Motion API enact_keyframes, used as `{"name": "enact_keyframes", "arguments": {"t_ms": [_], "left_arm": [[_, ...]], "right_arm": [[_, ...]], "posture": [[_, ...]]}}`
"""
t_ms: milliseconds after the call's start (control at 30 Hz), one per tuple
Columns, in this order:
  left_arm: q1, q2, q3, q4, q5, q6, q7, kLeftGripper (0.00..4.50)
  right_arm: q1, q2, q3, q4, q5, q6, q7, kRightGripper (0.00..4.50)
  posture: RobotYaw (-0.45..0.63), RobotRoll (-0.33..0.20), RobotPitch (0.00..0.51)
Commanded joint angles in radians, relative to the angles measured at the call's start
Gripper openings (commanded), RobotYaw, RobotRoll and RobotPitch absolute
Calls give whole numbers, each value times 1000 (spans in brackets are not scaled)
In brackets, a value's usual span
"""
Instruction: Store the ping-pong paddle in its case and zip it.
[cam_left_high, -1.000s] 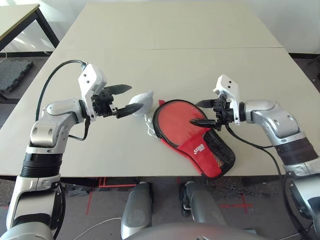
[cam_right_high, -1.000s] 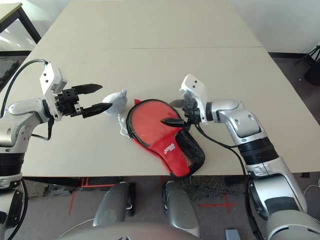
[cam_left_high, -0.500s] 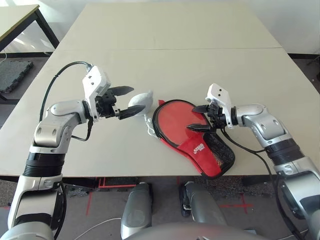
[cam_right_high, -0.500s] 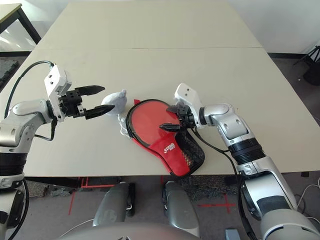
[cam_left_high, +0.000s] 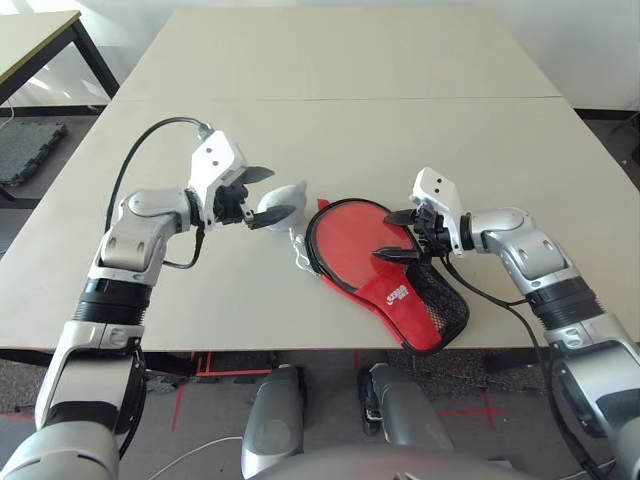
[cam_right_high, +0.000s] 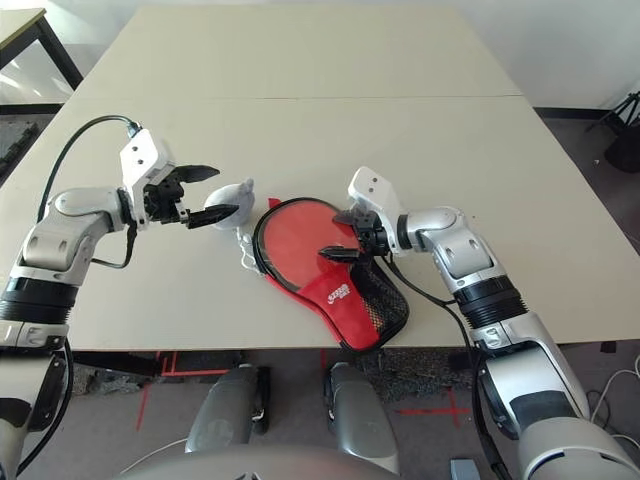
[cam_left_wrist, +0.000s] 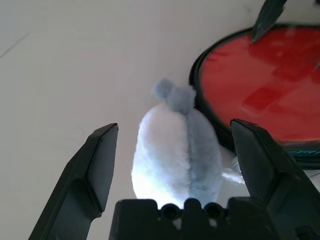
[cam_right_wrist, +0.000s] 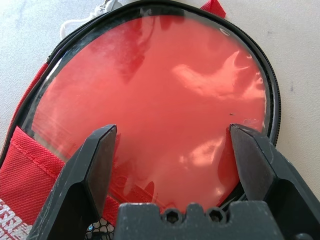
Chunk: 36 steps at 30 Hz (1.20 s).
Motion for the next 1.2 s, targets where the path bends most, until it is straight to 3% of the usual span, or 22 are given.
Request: {"name": "enact_keyframes", "arguments": {"t_ms": [33,133,233,467,600,900,1200], "left_arm": [[-23,-5,-35,73,65,-39,8,4500],[-37,-13,-37,113,86,-47,15,4500],[-52,-10,-50,146,119,-46,13,3906],[-82,-24,-40,181,133,-79,21,1289],[-113,-32,-40,220,147,-113,31,34],[-207,-68,-50,350,202,-199,65,13],[-364,-143,-66,603,302,-335,212,13]], "right_arm": [[25,-2,18,9,-14,31,5,4457],[26,-2,16,4,-14,35,3,4457],[25,-2,13,1,-12,37,3,4500],[36,-2,14,-12,-11,45,0,4500],[42,-3,18,-8,-18,45,-3,4500],[65,3,32,-17,-24,49,-10,4500],[79,6,34,-33,-23,62,-10,4500]], "posture": [[98,0,126],[98,0,127],[98,0,127],[88,0,121],[88,0,119],[91,0,123],[90,0,133]]}}
